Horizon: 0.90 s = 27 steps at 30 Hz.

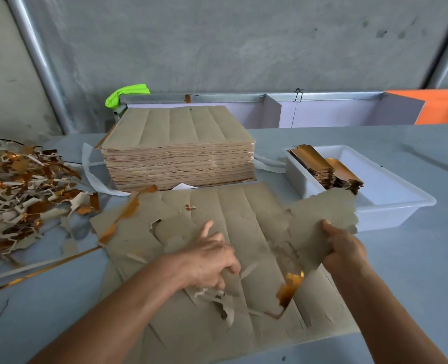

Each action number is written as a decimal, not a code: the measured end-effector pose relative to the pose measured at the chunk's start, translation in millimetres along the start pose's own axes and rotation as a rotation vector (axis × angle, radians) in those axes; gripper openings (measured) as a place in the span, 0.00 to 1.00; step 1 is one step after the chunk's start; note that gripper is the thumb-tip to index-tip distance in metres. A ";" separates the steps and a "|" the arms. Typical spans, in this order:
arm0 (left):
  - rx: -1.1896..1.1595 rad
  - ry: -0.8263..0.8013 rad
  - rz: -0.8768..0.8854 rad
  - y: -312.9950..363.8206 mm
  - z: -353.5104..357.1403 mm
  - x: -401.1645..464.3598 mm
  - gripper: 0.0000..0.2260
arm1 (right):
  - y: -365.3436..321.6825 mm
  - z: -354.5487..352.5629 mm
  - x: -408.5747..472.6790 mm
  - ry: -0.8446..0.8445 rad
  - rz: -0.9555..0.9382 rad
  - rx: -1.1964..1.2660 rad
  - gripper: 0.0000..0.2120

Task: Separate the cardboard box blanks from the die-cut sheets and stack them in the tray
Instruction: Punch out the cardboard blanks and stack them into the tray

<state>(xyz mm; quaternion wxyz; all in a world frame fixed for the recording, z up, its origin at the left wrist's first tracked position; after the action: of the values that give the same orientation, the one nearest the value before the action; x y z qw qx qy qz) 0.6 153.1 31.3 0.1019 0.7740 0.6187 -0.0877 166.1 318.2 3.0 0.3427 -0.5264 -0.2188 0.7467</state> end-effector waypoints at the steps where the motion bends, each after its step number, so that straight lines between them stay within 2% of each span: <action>1: 0.030 -0.019 0.017 2.1 -1.2 0.1 0.15 | -4.9 -3.2 0.5 0.020 -0.018 0.028 0.12; 3: 0.132 0.002 0.056 7.4 -4.4 2.7 0.16 | -9.7 -5.4 -0.7 0.037 -0.038 0.051 0.13; 6: 0.192 0.152 0.056 15.8 -5.1 7.9 0.21 | -8.6 2.3 -7.4 -0.040 -0.064 0.042 0.14; 9: -0.016 0.327 -0.014 22.2 -1.8 12.0 0.21 | -8.5 12.1 -17.7 -0.137 -0.118 -0.037 0.06; 12: -0.374 0.676 -0.218 12.8 -13.3 10.3 0.13 | -14.1 24.3 -31.0 -0.255 -0.220 -0.207 0.04; 14: -0.579 0.825 -0.338 4.4 -18.7 10.2 0.20 | -11.0 35.8 -41.9 -0.363 -0.245 -0.363 0.03; 16: -0.716 0.836 -0.324 2.6 -19.7 19.6 0.26 | -1.6 44.8 -48.2 -0.445 -0.227 -0.504 0.02; 19: -0.771 0.810 -0.326 5.2 -13.8 33.2 0.22 | 13.2 49.0 -47.4 -0.493 -0.172 -0.536 0.04; 22: -0.723 0.798 -0.364 15.6 -2.0 41.0 0.16 | 21.7 46.0 -39.6 -0.439 -0.162 -0.458 0.09; 25: -0.815 0.675 -0.301 26.2 13.8 48.2 0.19 | 26.8 44.0 -35.4 -0.376 -0.169 -0.452 0.13; 27: -0.635 0.570 -0.260 23.7 19.4 46.1 0.20 | 24.4 42.2 -33.1 -0.340 -0.166 -0.451 0.13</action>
<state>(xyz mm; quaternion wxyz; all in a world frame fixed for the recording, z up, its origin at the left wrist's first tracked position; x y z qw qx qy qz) 33.7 186.2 1.8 0.1478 0.6133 0.7107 0.3114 126.8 278.8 22.0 0.2357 -0.4370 -0.4757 0.7261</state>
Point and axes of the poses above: each hand's wrist, its own x-axis towards the middle knuckle, its own z-axis out of the palm, y = z × x, the point moved 5 cm from there along x, towards the middle knuckle, and after that the axes turned 14 degrees about z, right-handed, at the moved point
